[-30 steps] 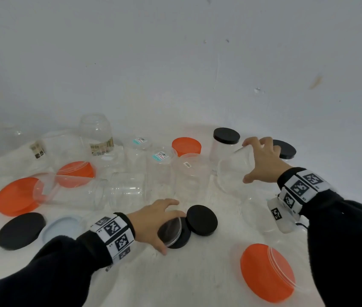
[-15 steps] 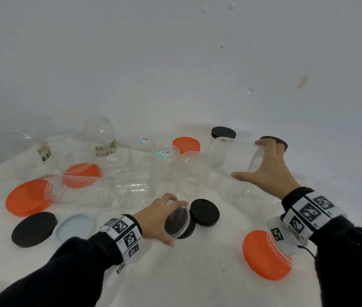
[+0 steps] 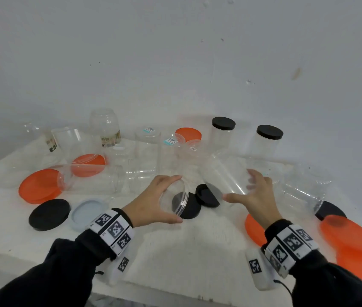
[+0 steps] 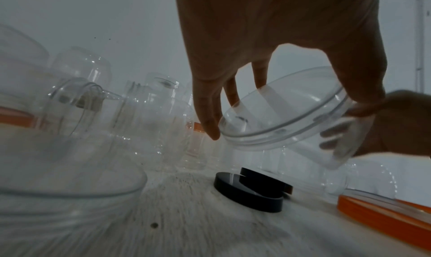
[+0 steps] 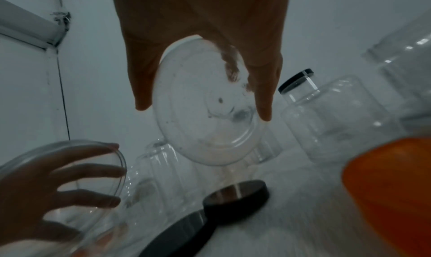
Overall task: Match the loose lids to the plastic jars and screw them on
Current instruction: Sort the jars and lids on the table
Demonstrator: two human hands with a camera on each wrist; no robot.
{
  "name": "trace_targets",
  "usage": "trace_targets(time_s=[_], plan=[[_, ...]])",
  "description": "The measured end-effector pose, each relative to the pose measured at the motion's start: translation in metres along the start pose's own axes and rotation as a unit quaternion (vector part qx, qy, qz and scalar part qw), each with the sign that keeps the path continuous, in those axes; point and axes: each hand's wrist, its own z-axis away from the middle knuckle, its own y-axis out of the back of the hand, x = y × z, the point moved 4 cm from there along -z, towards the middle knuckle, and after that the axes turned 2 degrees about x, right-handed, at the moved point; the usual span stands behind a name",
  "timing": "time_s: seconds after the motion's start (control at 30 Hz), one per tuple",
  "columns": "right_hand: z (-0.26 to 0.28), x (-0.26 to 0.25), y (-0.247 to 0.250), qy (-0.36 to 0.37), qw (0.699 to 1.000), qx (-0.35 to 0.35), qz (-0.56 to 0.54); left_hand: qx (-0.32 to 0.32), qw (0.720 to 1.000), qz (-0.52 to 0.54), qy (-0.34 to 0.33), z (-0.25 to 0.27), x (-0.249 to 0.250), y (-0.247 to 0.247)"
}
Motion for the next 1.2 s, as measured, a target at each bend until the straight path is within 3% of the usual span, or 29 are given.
trace_targets(time_s=[0.2, 0.5, 0.8, 1.0, 1.2], plan=[[0.031, 0.018, -0.013, -0.007, 0.998, -0.019, 0.061, 0.004, 1.000, 0.024, -0.002, 0.014, -0.003, -0.002], [0.047, 0.034, -0.021, -0.058, 0.997, -0.042, -0.004, 0.021, 0.998, 0.064, -0.015, 0.023, 0.001, -0.006], [0.052, 0.045, -0.015, -0.049, 0.986, -0.158, 0.034, 0.065, 0.991, 0.114, -0.021, 0.006, 0.029, -0.012], [0.052, 0.051, -0.003, -0.067, 0.983, -0.165, 0.033, 0.062, 0.992, 0.085, -0.063, -0.008, 0.050, -0.027], [0.056, 0.054, 0.006, -0.053, 0.973, -0.223, 0.029, 0.037, 0.995, 0.039, -0.081, -0.019, 0.065, -0.046]])
